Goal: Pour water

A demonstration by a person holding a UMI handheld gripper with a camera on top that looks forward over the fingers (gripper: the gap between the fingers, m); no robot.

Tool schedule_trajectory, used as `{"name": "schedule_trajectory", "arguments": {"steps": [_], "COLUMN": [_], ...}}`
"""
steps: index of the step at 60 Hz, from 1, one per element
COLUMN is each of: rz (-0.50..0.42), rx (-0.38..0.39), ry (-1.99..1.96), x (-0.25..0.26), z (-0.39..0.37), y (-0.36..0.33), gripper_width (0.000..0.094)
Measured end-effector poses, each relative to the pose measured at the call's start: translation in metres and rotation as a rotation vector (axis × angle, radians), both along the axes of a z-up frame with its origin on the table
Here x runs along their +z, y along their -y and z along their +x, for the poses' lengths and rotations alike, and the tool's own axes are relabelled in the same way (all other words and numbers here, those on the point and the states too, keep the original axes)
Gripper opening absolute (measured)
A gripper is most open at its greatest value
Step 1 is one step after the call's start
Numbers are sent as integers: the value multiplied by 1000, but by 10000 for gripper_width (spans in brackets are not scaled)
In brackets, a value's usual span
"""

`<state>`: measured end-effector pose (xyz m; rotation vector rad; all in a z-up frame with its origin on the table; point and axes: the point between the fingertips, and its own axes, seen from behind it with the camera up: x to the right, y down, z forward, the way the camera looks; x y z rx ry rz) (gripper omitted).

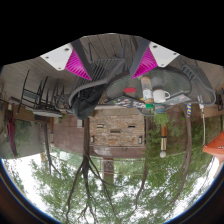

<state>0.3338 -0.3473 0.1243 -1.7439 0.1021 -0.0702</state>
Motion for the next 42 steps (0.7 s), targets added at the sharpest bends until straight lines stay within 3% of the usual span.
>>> {"name": "schedule_trajectory", "arguments": {"steps": [12, 28, 42], "rz": [-5, 51, 47], "rx": [46, 183, 191], "ry": [11, -21, 9], "x": [1, -8, -25], "z": [-36, -120, -167], "y": [-14, -121, -211], "gripper_width": [830, 831, 814]}}
